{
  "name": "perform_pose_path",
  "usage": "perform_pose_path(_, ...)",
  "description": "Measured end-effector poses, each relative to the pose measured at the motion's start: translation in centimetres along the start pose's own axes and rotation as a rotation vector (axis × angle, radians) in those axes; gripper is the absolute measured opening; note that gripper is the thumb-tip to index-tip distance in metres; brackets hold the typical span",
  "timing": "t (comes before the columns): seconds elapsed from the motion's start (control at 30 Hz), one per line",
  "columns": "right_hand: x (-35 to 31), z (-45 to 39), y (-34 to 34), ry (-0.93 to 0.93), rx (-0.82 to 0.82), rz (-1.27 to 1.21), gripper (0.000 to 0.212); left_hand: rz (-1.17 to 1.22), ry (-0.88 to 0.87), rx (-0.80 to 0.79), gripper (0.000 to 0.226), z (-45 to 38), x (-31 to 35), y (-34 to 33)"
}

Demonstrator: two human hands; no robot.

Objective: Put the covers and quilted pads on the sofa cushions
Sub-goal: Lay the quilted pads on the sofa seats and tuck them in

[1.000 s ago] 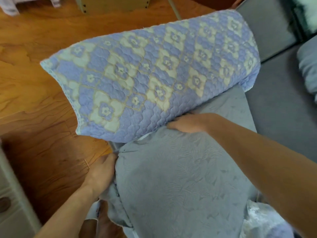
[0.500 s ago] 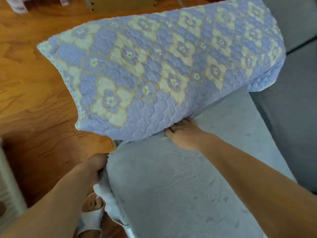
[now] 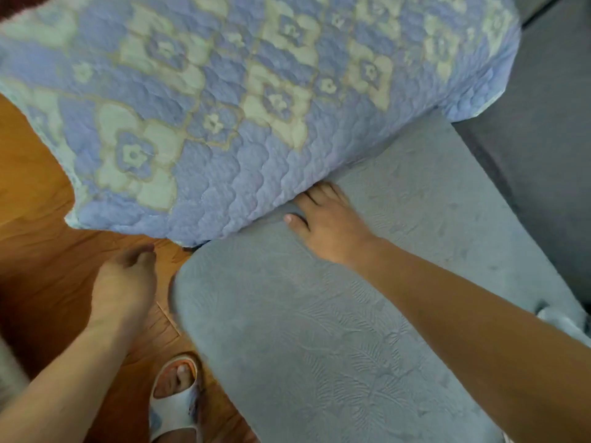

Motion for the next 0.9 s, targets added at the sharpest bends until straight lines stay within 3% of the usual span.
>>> perform_pose_path(0.07, 0.8, 1.7, 0.3, -0.042, 0.021, 0.012, 0.063, -0.225, -0.395, 0.182, 0.028, 5.5, 4.3, 0.3)
perform_pose_path(0.13, 2.8, 3.5, 0.4, -0.168, 0.010, -0.032, 0.063, -0.465, -0.728, 0.073, 0.050, 10.2, 8.3, -3.9)
perform_pose_path(0.23, 8.1, 5.8, -0.2, -0.349, -0.045, -0.057, 0.064, -0.728, -0.654, 0.047, 0.075, 11.2, 10.9, -11.0)
perform_pose_path(0.33, 12.6, 7.0, -1.3, -0.447, -0.125, -0.079, 0.070, -0.915, -0.566, 0.217, 0.078, 10.6, 12.0, -13.2)
perform_pose_path(0.4, 14.0, 6.8, -1.9, -0.471, -0.114, -0.096, 0.072, -0.887, -0.543, 0.281, 0.078, 10.7, 11.8, -13.1)
perform_pose_path(0.57, 14.4, 6.2, -1.1, -0.388, -0.024, -0.067, 0.072, -0.720, -0.693, 0.311, 0.056, 10.7, 15.3, -14.7)
perform_pose_path(0.63, 16.2, 5.7, 0.7, -0.378, 0.090, 0.000, 0.070, -0.734, -0.741, 0.334, 0.040, 9.7, 17.9, -15.8)
perform_pose_path(0.77, 21.7, 3.0, 3.0, -0.704, 0.177, -0.230, 0.075, -0.799, -0.745, 0.380, 0.015, 8.0, 20.3, -17.9)
perform_pose_path(0.9, 22.3, 0.7, 3.0, -0.747, 0.154, -0.260, 0.048, -0.772, -0.745, 0.462, 0.012, 7.1, 21.0, -18.8)
Point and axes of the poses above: each hand's wrist, its own z-axis away from the middle knuckle, its own y-axis out of the back of the hand, x = y × z, the point moved 5 cm from there along -z, towards the middle knuckle, and after that the axes turned 10 degrees about y, right-handed, at the moved point
